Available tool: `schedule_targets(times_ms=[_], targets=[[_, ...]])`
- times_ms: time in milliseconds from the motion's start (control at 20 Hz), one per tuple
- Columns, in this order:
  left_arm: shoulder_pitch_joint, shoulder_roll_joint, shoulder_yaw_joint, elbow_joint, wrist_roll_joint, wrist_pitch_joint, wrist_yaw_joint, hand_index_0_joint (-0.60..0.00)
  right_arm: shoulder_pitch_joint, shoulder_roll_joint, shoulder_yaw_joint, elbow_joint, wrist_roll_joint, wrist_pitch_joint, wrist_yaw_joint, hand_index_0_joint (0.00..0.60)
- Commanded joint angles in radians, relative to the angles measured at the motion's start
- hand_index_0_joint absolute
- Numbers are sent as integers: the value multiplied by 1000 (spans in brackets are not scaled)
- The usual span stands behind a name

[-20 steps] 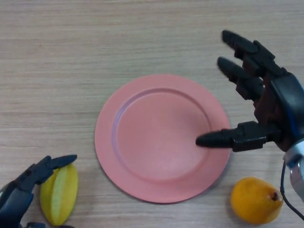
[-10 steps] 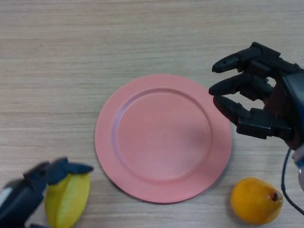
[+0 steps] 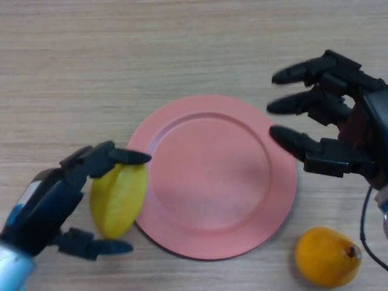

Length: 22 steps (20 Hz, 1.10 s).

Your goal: Pick up the yellow starfruit and place it on the plate

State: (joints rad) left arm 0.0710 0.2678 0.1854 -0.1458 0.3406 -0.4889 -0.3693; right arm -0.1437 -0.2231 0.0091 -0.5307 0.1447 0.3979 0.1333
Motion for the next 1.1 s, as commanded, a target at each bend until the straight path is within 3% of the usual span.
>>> schedule_targets(times_ms=[50, 200, 300, 350, 400, 550, 650, 900, 1100], targets=[[-123, 34, -99, 58, 99, -40, 198, -600, -27, -28, -66, -79, 19, -118, -15, 0], [-176, 15, -163, 114, 100, 12, 213, -600, -14, -34, -80, -92, 17, -113, 1, 0], [-193, -7, -190, 114, 41, 98, 183, -600, -20, -40, -91, -96, 10, -108, 2, 0], [-200, -35, -208, 85, -76, 220, 159, -600, -6, -44, -96, -103, 6, -101, 17, 0], [-206, -38, -214, 90, -71, 233, 178, -600, -3, -44, -98, -102, 4, -104, 20, 0], [-215, -38, -213, 93, -59, 244, 206, -200, -1, -47, -108, -108, 8, -97, 19, 0], [-222, -30, -199, 77, -44, 249, 246, 0, 2, -52, -119, -117, 14, -85, 21, 0], [-222, -12, -155, -3, -65, 194, 296, 0, -8, -53, -111, -127, -11, -72, 13, 0], [-211, -3, -105, -217, -263, 361, 241, 0, 9, -49, -117, -154, -11, -72, 0, 0]])
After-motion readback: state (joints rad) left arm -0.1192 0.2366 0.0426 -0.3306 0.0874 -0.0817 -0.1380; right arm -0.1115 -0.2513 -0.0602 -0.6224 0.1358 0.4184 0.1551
